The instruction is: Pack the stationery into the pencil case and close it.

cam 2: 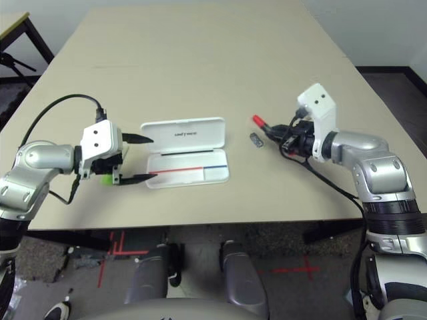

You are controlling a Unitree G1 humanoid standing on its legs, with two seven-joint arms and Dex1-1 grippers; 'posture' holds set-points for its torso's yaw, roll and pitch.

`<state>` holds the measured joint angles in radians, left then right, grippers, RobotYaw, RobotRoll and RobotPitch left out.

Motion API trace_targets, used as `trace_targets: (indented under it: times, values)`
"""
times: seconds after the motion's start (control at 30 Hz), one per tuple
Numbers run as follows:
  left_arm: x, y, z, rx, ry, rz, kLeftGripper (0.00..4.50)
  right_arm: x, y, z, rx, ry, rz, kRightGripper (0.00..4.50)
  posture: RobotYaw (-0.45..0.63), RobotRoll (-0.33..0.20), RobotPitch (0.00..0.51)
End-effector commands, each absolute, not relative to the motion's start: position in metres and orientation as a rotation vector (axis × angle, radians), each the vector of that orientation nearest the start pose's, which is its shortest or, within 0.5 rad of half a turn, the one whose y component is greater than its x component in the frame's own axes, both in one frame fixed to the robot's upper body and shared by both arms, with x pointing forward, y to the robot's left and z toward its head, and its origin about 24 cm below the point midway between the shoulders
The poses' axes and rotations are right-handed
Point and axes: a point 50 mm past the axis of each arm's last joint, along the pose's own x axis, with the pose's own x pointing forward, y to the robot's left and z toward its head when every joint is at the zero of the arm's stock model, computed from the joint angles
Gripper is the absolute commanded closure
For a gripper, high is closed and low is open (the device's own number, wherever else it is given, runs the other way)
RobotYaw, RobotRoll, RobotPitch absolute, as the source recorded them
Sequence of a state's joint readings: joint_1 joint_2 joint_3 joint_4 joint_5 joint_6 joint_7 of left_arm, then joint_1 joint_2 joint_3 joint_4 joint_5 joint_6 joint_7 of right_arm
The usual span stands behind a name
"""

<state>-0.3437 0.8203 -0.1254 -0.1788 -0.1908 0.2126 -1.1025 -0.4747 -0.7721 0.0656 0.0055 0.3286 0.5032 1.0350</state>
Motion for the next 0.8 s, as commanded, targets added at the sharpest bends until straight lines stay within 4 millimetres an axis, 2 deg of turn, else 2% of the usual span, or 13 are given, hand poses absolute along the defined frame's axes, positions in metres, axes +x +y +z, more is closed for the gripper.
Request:
trace_targets:
  times: [0.03, 0.23, 0.37, 0.8]
  values:
    - [0.266, 0.194, 0.158, 0.748, 0.148, -1.153, 0.00, 0.298, -0.197, 0.169, -0.509, 0.258, 1.132, 4.02, -0.06, 0.000, 0.143]
    - [0.263, 0.197, 0.157, 0.747, 0.151, -1.147, 0.00, 0.299, -0.171, 0.181, -0.631, 0.226, 1.309, 4.02, -0.03, 0.000, 0.144]
    - [0.260, 0.197, 0.157, 0.744, 0.152, -1.141, 0.00, 0.301, -0.155, 0.185, -0.669, 0.194, 1.353, 4.02, -0.02, 0.000, 0.144]
    - [0.256, 0.195, 0.153, 0.726, 0.149, -1.120, 0.00, 0.307, -0.102, 0.171, -0.788, 0.070, 1.422, 4.02, 0.01, 0.000, 0.137]
